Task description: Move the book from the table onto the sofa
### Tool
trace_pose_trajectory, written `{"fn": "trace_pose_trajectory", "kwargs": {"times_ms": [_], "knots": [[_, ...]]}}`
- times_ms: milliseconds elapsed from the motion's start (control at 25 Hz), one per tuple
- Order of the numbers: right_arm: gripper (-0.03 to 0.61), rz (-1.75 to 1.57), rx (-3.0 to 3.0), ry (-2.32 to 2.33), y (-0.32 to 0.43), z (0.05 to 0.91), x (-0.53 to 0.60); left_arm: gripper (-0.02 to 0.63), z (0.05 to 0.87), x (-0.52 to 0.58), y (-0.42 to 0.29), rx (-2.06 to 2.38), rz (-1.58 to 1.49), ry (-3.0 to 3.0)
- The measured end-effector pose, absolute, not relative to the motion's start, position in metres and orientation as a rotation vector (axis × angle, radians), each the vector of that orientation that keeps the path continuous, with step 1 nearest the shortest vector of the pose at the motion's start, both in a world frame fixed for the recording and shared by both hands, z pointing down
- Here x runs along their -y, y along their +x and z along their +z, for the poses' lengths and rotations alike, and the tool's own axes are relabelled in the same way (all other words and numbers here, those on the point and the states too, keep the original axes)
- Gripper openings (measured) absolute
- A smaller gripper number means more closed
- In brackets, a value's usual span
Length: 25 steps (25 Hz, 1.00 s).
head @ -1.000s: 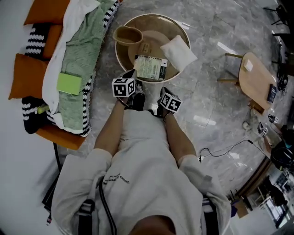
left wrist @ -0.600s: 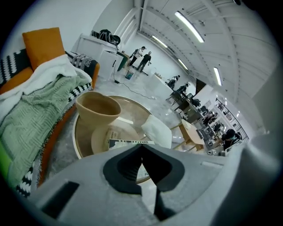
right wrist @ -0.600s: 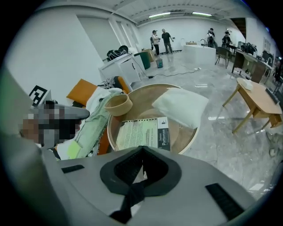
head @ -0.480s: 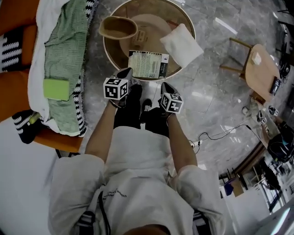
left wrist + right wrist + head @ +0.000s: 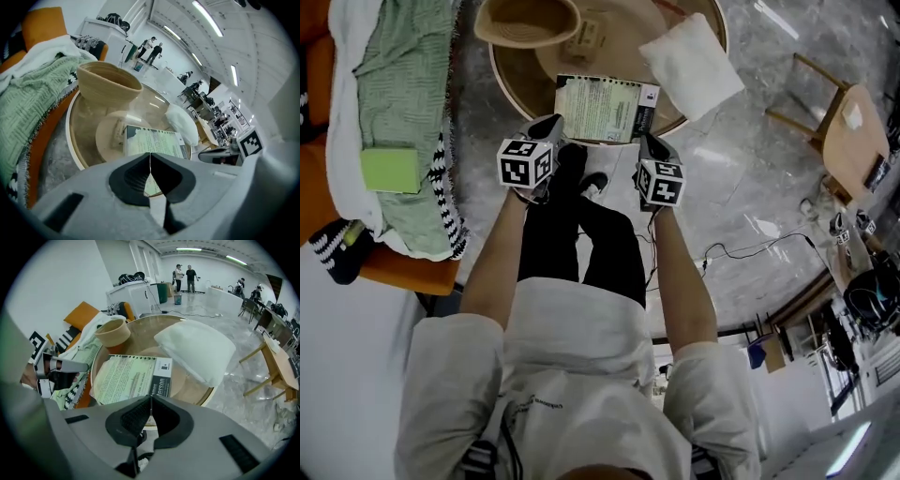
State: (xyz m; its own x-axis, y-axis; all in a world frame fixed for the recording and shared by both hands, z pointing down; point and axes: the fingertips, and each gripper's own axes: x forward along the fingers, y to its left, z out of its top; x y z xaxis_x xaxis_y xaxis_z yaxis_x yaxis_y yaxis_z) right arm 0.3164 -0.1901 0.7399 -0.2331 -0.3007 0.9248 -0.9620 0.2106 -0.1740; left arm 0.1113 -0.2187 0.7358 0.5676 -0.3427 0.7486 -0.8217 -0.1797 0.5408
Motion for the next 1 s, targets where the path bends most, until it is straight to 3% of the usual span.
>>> {"fn": "trace_pose_trajectory", "kwargs": {"times_ms": [200, 280, 400, 600, 1000], "knots": [[0.016, 1.108, 1.673, 1.221, 0.326, 0.764, 0.203, 0.011, 0.752, 0.232, 0.11, 0.966, 0.56, 1.742], [0.057, 1.127, 1.673, 1.231, 0.331, 0.77, 0.207, 0.019, 0.756, 0.236, 0.109, 0.979, 0.566, 1.735], [0.068, 1.123, 1.697, 1.235, 0.333, 0.775, 0.217, 0.114, 0.764, 0.239, 0.109, 0.966, 0.611, 1.734], [0.189, 1.152, 1.729, 1.239, 0.33, 0.784, 0.226, 0.232, 0.784, 0.229, 0.111, 0.913, 0.713, 1.705], [0.213, 1.216, 1.744, 1.296, 0.334, 0.794, 0.235, 0.244, 0.798, 0.23, 0.125, 0.842, 0.727, 1.658]]}}
